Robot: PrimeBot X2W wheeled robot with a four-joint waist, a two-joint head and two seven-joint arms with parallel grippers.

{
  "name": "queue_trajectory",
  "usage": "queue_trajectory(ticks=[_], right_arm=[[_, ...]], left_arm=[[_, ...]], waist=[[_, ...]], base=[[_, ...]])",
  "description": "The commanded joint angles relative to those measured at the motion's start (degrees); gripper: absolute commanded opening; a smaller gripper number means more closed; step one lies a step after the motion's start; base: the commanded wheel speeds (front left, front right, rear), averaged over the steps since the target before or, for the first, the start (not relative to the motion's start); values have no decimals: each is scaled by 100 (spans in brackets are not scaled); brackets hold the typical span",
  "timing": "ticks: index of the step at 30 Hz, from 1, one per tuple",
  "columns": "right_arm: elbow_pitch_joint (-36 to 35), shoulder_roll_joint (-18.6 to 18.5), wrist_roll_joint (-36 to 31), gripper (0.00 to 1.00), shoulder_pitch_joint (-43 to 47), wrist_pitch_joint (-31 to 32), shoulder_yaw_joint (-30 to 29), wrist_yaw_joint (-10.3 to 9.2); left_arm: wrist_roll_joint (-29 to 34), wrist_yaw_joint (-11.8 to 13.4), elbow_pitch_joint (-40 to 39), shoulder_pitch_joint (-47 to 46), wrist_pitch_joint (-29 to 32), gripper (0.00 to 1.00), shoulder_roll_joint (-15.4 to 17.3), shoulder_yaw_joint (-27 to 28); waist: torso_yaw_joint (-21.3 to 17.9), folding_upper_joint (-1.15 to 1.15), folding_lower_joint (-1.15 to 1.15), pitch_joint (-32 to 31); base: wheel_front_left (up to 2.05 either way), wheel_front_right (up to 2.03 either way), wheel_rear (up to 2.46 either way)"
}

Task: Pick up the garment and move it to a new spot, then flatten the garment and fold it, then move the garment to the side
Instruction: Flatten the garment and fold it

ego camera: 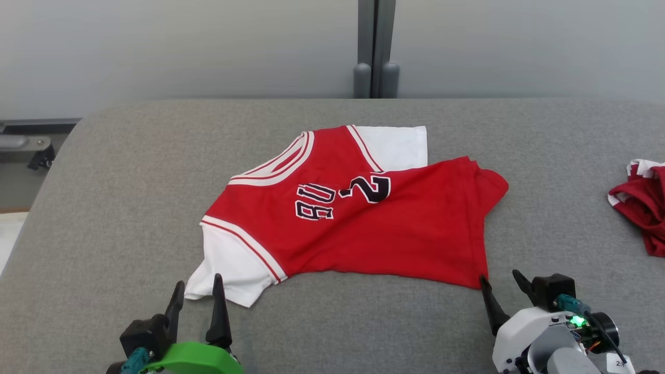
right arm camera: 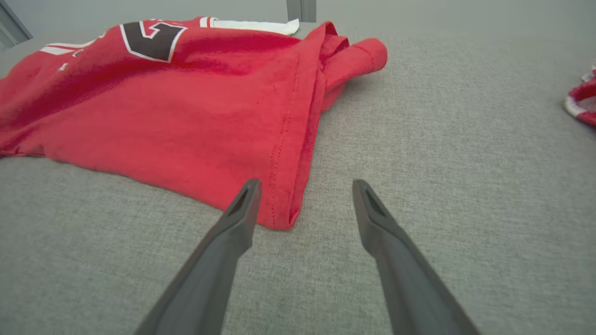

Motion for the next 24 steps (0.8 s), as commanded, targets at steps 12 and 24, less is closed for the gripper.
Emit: queue_trajectory(ticks=[12, 24], right_arm=[[1105, -17, -67, 69, -610, -39, 141, -7], [1594, -27, 202, 0, -971, -250, 172, -8]], left_arm=[[16, 24, -75, -143, -18, 100, 18, 334], [122, -70, -22, -192, -18, 100, 37, 615]], waist=[[323, 0, 0, 225], [241, 0, 0, 276]], base=[[0, 0, 0], [0, 0, 0]])
